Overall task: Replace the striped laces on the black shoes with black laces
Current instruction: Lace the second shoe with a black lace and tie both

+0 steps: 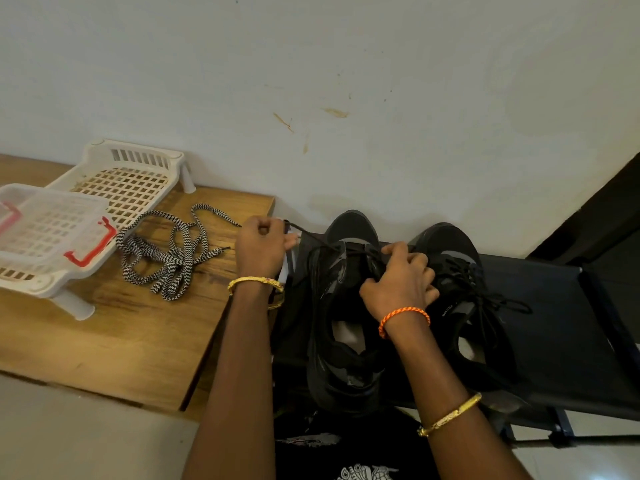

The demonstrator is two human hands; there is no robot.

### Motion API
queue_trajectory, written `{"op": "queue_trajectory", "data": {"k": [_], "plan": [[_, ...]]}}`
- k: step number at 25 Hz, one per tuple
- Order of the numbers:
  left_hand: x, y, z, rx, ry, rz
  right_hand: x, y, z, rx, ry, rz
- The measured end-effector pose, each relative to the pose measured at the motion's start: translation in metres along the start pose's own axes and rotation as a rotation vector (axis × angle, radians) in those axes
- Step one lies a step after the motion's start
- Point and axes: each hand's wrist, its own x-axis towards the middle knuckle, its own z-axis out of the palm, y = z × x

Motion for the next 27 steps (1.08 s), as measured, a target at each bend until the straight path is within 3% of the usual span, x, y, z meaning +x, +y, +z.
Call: {"op": "queue_trajectory", "data": {"k": [4, 5, 7, 9, 11, 14, 19, 21, 23, 27], "plan": [[0.009, 0.012, -0.020, -0.426, 0.301, -0.103, 0.000, 0.004, 0.002, -0.051, 0.032, -0.051], [0.008, 0.013, -0.020, -0.382, 0.312, -0.097, 0.001, 0.005, 0.003, -0.047, 0.019, -0.076], [0.001, 0.011, -0.015, -0.037, 0.194, 0.040, 0.004, 0.007, 0.004, 0.008, -0.012, -0.113], [-0.012, 0.008, -0.003, 0.362, -0.151, 0.199, 0.008, 0.009, 0.002, 0.134, 0.009, -0.107], [-0.023, 0.002, 0.011, 0.645, -0.427, 0.242, 0.014, 0.012, -0.001, 0.289, 0.040, -0.081], [-0.026, -0.001, 0.024, 0.821, -0.371, 0.248, 0.020, 0.015, -0.004, 0.429, -0.001, -0.064], [-0.024, -0.006, 0.030, 0.830, -0.286, 0.286, 0.024, 0.015, 0.000, 0.476, -0.028, -0.099], [-0.021, -0.004, 0.026, 0.780, -0.186, 0.323, 0.026, 0.015, 0.000, 0.492, -0.026, -0.117], [-0.017, 0.000, 0.018, 0.583, -0.054, 0.328, 0.027, 0.017, 0.001, 0.496, -0.029, -0.135], [-0.003, 0.013, -0.002, -0.162, 0.180, 0.116, 0.029, 0.020, 0.003, 0.525, -0.022, -0.162]]}}
